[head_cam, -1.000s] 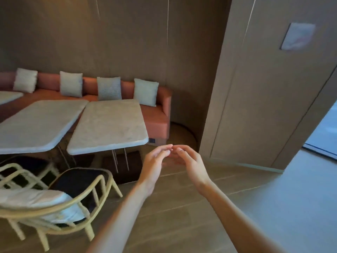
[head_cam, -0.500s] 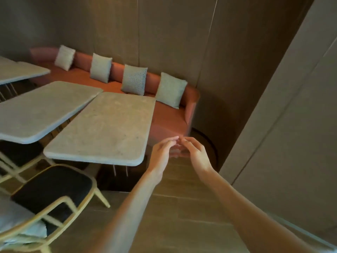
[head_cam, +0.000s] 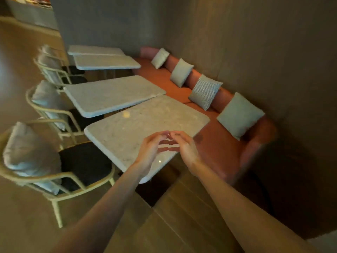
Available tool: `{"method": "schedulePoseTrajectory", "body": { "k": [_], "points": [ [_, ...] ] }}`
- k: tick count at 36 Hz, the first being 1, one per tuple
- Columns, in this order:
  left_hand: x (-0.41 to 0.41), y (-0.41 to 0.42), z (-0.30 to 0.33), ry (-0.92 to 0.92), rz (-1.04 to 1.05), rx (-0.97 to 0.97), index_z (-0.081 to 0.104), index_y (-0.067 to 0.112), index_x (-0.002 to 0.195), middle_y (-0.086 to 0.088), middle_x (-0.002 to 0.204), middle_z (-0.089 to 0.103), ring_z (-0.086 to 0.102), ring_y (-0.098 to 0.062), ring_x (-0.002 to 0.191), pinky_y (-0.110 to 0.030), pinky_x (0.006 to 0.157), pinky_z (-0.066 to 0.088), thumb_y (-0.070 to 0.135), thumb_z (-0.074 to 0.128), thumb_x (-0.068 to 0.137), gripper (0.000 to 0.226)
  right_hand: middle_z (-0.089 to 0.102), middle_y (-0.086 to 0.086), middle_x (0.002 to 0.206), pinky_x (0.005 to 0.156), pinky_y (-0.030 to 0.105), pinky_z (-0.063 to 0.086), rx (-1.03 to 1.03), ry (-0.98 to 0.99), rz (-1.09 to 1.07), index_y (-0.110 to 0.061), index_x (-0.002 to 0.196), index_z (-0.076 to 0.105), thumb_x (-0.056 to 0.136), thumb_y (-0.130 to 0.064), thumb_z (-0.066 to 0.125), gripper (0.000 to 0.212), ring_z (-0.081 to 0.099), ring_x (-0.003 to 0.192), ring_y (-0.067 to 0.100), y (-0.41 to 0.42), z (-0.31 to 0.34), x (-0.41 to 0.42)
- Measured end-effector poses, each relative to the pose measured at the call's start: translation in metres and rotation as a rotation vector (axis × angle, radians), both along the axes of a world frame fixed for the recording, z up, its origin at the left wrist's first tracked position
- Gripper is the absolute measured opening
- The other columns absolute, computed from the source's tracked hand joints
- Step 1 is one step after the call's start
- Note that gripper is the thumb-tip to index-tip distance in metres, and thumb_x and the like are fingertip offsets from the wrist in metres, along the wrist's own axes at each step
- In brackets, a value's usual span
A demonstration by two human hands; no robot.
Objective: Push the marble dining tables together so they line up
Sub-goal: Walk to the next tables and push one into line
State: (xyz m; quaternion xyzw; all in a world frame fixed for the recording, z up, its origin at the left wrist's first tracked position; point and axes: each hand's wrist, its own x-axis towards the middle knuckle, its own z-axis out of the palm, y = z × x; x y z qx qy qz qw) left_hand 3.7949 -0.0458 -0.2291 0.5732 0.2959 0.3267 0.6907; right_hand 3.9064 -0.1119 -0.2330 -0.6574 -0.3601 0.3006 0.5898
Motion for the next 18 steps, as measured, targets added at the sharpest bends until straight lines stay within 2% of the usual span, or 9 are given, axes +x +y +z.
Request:
{"method": "schedulePoseTrajectory", "body": {
  "k": [3,8,12,15,18],
  "points": [
    [0.004,-0.013,-0.005,0.046,0.121,-0.001,0.068,0.007,0.121,-0.015,0.116,0.070,0.067,-0.028,0.111,-0.044,0.098,0.055,0.016,0.048,0.102,0.029,0.070,-0.002,0.111,0.081,0.021,0.054,-0.042,0.005,0.149,-0.015,0.119,0.066,0.105,-0.028,0.050,0.025,0.068,0.101,0.011,0.005,-0.009,0.015],
    [0.013,-0.043,-0.017,0.085,0.333,-0.058,0.070,0.011,0.118,-0.010,0.113,0.072,0.069,-0.026,0.108,-0.046,0.096,0.056,0.018,0.048,0.101,0.028,0.068,0.000,0.117,0.083,0.022,0.056,-0.079,-0.027,0.338,-0.016,0.123,0.063,0.105,-0.032,0.049,0.028,0.067,0.106,0.014,0.002,-0.024,0.030],
    [0.019,-0.051,-0.024,0.108,0.471,-0.103,0.066,0.010,0.122,-0.014,0.113,0.071,0.069,-0.028,0.107,-0.046,0.093,0.058,0.019,0.051,0.100,0.029,0.069,-0.003,0.116,0.082,0.022,0.057,-0.116,-0.035,0.459,-0.020,0.119,0.065,0.104,-0.035,0.050,0.026,0.067,0.105,0.013,0.005,-0.030,0.036],
    [0.026,-0.044,-0.034,0.112,0.521,-0.122,0.065,0.009,0.124,-0.016,0.111,0.072,0.069,-0.030,0.105,-0.047,0.091,0.059,0.018,0.052,0.099,0.029,0.068,-0.008,0.112,0.077,0.018,0.056,-0.133,-0.058,0.539,-0.023,0.119,0.065,0.104,-0.038,0.048,0.027,0.067,0.104,0.009,0.017,-0.039,0.043],
    [0.039,-0.029,-0.054,0.145,0.529,-0.144,0.067,0.013,0.119,-0.015,0.110,0.072,0.069,-0.030,0.105,-0.047,0.090,0.059,0.018,0.052,0.098,0.027,0.068,-0.006,0.114,0.074,0.017,0.056,-0.180,-0.081,0.563,-0.022,0.121,0.064,0.104,-0.039,0.048,0.029,0.067,0.104,0.010,0.034,-0.056,0.056]
  ]
}}
